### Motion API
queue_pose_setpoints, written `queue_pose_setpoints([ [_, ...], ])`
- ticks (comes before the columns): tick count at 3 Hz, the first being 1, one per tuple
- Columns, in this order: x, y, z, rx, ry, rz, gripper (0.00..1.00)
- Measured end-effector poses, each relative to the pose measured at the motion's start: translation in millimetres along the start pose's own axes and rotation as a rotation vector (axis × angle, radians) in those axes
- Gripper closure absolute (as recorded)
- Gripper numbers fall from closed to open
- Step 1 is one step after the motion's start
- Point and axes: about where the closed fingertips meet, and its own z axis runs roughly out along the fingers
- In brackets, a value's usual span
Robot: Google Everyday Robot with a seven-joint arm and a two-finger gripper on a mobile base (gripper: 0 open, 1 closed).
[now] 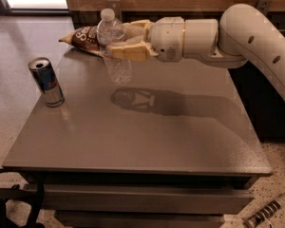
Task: Move water bottle near redbull can
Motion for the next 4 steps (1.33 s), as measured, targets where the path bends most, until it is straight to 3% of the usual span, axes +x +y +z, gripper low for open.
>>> queue_pose_setpoints([
  [2,-0.3,5.4,5.9,-0.021,0.011,0.024,1.0],
  [3,1.5,20.7,24.2,-0.006,0.035,0.092,1.0],
  [4,4.2,35.4,40.8,0.003,0.043,0.113,1.0],
])
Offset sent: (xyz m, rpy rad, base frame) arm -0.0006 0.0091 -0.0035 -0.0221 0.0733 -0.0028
